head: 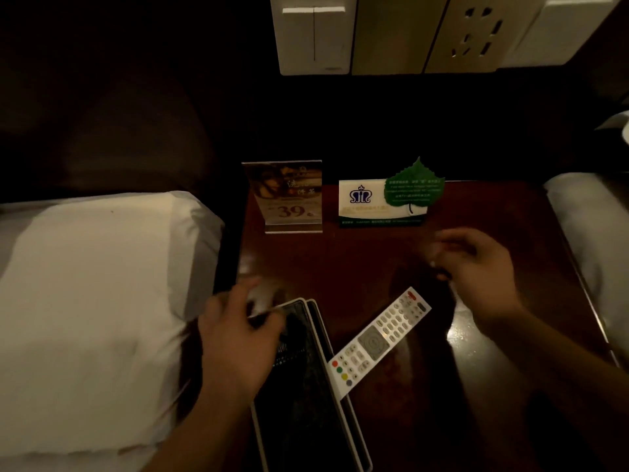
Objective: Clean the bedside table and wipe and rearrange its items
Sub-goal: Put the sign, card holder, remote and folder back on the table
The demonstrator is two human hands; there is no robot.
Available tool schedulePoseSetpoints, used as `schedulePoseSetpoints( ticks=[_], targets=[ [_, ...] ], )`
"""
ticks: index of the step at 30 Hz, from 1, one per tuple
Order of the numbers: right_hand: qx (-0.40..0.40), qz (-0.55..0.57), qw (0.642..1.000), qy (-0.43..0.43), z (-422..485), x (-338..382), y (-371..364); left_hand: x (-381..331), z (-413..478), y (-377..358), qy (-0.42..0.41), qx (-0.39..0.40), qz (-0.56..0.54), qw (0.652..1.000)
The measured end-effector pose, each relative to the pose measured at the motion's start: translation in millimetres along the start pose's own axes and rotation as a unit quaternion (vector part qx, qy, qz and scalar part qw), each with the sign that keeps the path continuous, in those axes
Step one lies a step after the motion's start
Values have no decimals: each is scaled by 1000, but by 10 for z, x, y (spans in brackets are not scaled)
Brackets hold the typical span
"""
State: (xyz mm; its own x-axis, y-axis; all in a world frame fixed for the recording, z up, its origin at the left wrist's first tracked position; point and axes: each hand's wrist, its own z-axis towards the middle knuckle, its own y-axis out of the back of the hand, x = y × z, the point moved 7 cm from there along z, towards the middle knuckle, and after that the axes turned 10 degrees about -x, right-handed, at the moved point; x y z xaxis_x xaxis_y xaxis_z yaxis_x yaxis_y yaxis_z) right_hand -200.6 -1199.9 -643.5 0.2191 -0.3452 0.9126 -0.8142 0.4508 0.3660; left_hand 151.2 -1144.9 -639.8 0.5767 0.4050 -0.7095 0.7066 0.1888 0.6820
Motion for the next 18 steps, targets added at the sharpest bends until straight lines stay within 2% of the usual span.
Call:
schedulePoseSetpoints(
  ticks=[3, 6, 8, 14, 18],
  targets=[
    [12, -23, 999, -40, -548, -153, 125, -198, -413, -182, -41, 59, 134, 988],
    [29, 16, 986, -163, -1055, -493, 152, -232, -567, -462, -58, 95, 251, 962],
    [36, 44, 972, -228, -1255, -662, 135, -206, -557, -536, -64, 89, 294, 950],
    [13, 92, 963, -252, -1279, -710, 87, -142, -459, -455, -112, 21, 286, 951],
    [56, 68, 969, -231, -1170, -626, 10, -107, -405, -397, -73, 21, 232, 970]
  ],
)
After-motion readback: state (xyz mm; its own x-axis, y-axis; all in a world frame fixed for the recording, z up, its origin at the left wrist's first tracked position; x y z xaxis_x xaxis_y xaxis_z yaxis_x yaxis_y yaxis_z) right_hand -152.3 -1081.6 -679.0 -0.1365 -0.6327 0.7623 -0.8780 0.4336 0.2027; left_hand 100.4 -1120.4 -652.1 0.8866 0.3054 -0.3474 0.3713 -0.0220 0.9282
